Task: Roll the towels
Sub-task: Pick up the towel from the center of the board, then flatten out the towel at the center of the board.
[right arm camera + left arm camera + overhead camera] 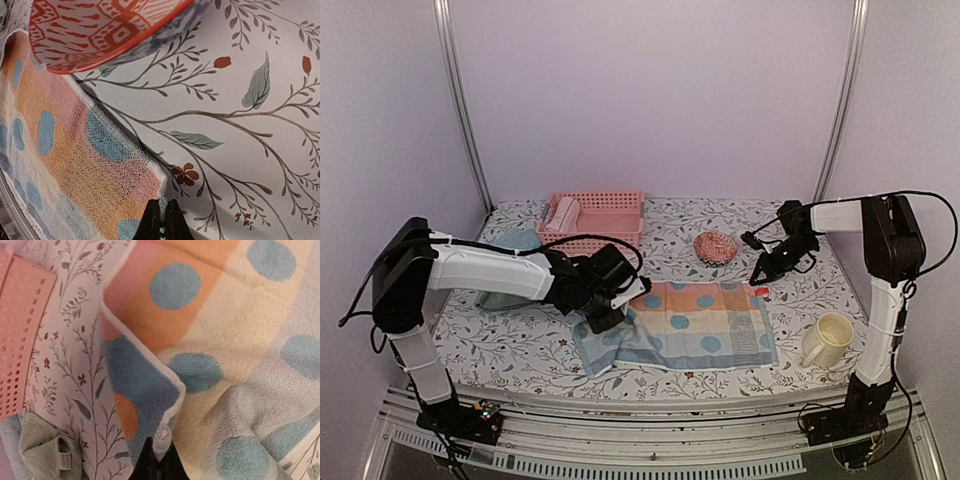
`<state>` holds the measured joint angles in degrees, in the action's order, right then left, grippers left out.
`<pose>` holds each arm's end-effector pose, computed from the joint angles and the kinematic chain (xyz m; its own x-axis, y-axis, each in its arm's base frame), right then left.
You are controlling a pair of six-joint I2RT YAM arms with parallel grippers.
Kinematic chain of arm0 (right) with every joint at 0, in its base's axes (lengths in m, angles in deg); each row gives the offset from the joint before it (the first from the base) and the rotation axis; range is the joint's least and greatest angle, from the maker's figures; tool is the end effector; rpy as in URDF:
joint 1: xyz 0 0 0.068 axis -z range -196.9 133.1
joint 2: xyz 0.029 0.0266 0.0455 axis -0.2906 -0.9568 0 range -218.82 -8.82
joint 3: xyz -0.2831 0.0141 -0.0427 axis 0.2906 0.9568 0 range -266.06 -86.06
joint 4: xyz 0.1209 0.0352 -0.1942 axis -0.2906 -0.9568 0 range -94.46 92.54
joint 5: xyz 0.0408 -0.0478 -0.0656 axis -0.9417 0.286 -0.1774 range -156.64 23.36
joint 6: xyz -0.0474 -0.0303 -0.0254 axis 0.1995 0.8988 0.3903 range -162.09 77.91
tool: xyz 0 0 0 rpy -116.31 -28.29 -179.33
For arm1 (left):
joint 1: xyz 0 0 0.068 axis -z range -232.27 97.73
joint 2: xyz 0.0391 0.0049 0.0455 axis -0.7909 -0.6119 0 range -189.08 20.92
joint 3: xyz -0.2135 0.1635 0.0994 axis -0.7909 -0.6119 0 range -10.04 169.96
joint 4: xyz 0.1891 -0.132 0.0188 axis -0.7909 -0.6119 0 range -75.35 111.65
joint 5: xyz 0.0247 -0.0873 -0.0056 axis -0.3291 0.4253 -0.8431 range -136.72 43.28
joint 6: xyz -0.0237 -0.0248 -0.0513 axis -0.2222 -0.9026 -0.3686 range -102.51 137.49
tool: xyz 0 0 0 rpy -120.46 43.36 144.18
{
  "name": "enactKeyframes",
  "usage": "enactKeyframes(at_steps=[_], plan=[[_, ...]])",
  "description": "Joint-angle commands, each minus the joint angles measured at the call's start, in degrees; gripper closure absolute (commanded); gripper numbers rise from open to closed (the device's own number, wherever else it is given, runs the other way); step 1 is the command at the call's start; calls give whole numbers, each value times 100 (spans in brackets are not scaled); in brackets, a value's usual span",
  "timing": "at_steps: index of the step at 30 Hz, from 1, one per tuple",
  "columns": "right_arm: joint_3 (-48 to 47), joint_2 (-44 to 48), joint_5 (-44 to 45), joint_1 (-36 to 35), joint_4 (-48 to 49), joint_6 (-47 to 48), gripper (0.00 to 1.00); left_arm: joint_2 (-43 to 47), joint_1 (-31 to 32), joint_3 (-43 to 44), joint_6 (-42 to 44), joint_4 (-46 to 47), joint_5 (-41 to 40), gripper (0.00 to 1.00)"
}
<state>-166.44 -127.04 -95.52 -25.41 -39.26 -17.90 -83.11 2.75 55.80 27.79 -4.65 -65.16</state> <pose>0.3694 0.0781 0.1627 -0.7991 -0.4825 -0.3586 -0.5952 0.7185 0.3598 0.2085 -0.2723 0.1926 -0.3839 0.8449 -0.3726 0.7806 0.5125 0.3578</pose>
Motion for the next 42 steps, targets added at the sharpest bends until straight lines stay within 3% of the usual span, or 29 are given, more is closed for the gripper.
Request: enactKeyframes(at_steps=[1, 10, 21, 28, 35, 38, 42], plan=[[-87, 570, -144, 127, -26, 51, 97, 893, -515, -80, -458, 206, 357, 100], [-665, 1615, -407, 858, -479, 177, 97, 2705, -1619, -492, -1132, 315, 609, 100], [-1354, 3324, -810, 1018, -983, 311, 97, 4334, -1674, -447, -1134, 287, 923, 100], [-473, 4651, -1420, 1019, -1371, 706, 97, 5580, -1341, -953, -1451, 346, 1371, 100], [851, 6148, -2167, 1018, -2071, 1881, 97, 6203, -261, -1767, -2061, 258, 1761, 100], [1048, 6111, -2126, 1014, -2140, 1994, 97, 6252, -18, -2018, -2459, 279, 1280, 100], [1501, 5275, -1711, 1018, -1576, 1882, 97, 5696, -129, -2202, -2853, 329, 201, 100]])
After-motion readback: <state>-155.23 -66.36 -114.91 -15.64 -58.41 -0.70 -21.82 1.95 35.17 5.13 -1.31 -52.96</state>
